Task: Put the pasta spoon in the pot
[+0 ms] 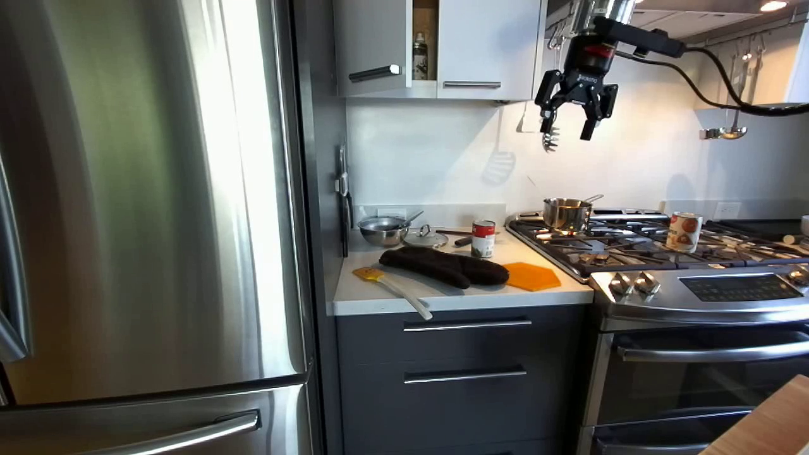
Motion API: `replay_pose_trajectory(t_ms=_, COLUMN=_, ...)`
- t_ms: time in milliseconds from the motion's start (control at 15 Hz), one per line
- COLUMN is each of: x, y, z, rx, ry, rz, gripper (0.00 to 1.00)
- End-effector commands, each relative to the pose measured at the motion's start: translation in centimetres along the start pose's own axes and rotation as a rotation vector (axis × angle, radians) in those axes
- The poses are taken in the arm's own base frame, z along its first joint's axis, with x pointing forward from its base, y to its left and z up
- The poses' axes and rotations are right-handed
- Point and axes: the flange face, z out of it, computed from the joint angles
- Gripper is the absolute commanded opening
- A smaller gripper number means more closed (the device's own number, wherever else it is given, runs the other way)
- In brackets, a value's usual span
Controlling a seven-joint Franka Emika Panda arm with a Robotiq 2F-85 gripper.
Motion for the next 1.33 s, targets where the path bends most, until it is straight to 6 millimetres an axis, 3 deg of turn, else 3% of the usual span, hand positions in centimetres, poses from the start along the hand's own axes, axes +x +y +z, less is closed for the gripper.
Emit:
replay_pose_trajectory(t_ms=0, x=0.9, y=0.1, z=-0.1, rx=-0.006, ry=0.039, rz=-0.002, gripper=1.00)
replay_pose_trajectory(t_ms=267, x=5.8, y=1.2, z=-2.3, rx=-0.059, ry=0.205, rz=-0.005, gripper=1.00)
replay_pose_trajectory(t_ms=400, x=8.8, y=2.8, z=-3.9, rx=-0.101, ry=0.286, rz=0.015, gripper=1.00)
replay_pose_trajectory(t_ms=533, x=11.5, y=5.0, z=-5.5, rx=-0.138, ry=0.352, rz=0.050, gripper=1.00)
replay_pose_trajectory(t_ms=800, x=14.9, y=9.9, z=-7.6, rx=-0.198, ry=0.459, rz=0.163, gripper=1.00)
replay_pose_trajectory(t_ms=1267, x=20.1, y=16.9, z=-9.1, rx=-0.235, ry=0.677, rz=0.171, gripper=1.00)
